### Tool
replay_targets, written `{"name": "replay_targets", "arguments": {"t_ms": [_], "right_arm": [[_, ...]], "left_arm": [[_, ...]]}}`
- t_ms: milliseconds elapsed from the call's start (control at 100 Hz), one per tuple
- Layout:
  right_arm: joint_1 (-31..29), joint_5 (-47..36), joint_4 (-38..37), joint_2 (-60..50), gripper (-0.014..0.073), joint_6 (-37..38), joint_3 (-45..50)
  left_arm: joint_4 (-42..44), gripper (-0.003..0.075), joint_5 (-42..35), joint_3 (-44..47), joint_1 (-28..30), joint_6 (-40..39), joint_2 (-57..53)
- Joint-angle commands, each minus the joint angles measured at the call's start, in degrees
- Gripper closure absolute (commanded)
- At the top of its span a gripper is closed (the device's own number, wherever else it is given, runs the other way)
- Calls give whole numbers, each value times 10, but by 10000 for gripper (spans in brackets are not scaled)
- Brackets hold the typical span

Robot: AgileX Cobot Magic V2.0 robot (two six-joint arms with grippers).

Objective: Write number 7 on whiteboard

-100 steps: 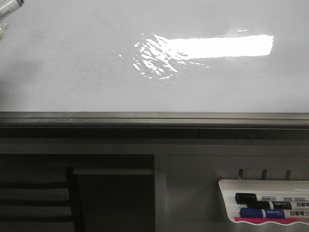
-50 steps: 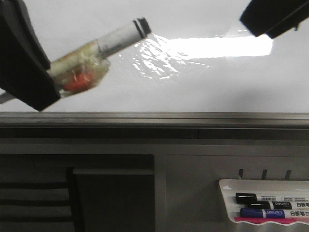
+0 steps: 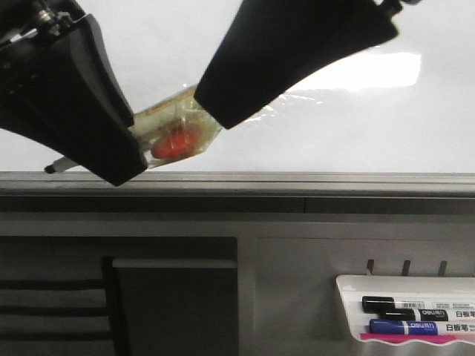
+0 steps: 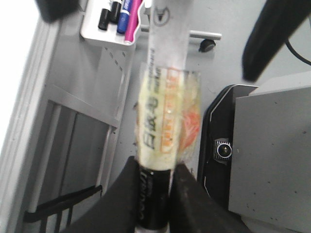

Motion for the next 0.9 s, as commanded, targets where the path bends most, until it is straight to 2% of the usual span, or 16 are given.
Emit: {"name": "replay_targets", "arguments": {"t_ms": [0, 120, 280, 500, 890], "right_arm": [[2, -22, 26, -4, 162, -8, -20], [2, -22, 35, -3, 209, -13, -20], [2, -16, 101, -3, 226, -84, -20], [2, -20, 95, -3, 302, -90, -14], [2, -34, 95, 1, 305, -91, -13]], "left_arm": [[-22, 741, -36, -20, -4, 1, -11], [-20, 741, -45, -20, -4, 1, -11], [-19, 741, -50, -20, -4, 1, -11], [-19, 741, -54, -20, -4, 1, -11], [-19, 741, -55, -20, -4, 1, -11]]}}
